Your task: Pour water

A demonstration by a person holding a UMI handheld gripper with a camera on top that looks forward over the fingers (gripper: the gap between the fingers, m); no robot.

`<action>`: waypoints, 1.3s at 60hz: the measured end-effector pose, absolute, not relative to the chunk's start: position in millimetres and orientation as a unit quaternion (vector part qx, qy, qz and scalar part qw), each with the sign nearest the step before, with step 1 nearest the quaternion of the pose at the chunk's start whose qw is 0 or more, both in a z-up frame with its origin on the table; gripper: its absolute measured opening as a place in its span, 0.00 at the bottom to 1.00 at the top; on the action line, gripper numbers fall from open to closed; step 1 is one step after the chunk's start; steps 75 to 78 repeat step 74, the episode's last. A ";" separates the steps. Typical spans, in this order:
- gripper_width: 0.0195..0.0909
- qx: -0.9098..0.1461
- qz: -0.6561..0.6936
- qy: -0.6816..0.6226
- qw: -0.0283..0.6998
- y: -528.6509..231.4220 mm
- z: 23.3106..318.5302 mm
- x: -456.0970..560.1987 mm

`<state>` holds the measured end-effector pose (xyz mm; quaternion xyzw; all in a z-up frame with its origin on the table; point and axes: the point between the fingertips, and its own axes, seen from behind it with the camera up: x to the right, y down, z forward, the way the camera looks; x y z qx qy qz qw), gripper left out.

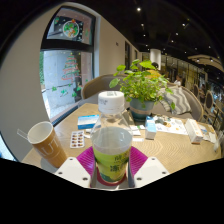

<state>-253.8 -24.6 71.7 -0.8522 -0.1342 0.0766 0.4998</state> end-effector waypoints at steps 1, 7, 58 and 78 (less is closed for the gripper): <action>0.33 -0.851 0.078 -0.131 0.503 -24.9 71.4 -253.6; 0.39 -0.847 0.085 -0.120 0.510 -27.0 70.9 -250.5; 0.92 -0.884 -0.006 -0.079 0.460 -247.1 197.8 -211.7; 0.93 -0.878 -0.010 -0.060 0.474 -266.3 217.0 -198.8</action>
